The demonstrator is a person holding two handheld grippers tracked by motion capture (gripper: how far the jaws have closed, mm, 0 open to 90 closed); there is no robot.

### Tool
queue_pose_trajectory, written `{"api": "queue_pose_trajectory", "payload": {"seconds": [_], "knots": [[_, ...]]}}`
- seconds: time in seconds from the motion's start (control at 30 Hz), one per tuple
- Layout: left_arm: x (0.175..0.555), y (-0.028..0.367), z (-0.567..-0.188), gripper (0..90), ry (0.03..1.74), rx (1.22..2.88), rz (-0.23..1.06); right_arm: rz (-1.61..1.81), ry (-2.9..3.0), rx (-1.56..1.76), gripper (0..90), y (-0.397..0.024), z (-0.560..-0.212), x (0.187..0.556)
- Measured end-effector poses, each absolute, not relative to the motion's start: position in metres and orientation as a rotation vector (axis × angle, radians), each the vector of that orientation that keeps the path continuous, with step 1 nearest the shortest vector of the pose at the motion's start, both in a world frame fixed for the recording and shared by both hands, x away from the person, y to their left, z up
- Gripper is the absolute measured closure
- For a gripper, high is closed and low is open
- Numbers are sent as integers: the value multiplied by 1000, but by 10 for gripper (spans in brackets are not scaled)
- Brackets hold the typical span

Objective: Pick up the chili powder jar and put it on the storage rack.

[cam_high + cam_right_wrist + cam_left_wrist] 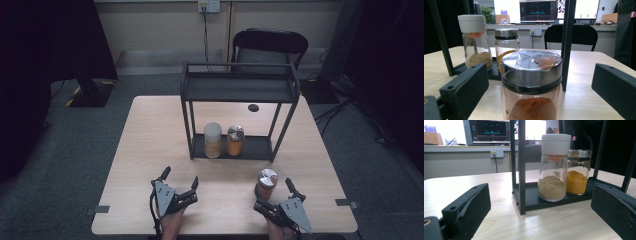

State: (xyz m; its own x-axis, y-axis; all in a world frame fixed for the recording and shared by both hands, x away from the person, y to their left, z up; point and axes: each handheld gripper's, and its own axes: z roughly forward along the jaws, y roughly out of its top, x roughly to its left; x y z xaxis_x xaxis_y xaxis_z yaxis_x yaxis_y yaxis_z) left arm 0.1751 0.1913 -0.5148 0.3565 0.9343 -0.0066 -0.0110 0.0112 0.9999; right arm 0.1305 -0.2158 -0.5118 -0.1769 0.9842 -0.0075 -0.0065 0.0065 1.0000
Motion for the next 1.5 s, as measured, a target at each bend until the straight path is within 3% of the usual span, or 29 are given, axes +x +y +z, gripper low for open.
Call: {"api": "queue_pose_trajectory", "payload": {"seconds": [1.5], "knots": [[175, 191, -515, 20, 932, 1342, 938, 1337, 1399, 1143, 0, -229, -463, 127]]}}
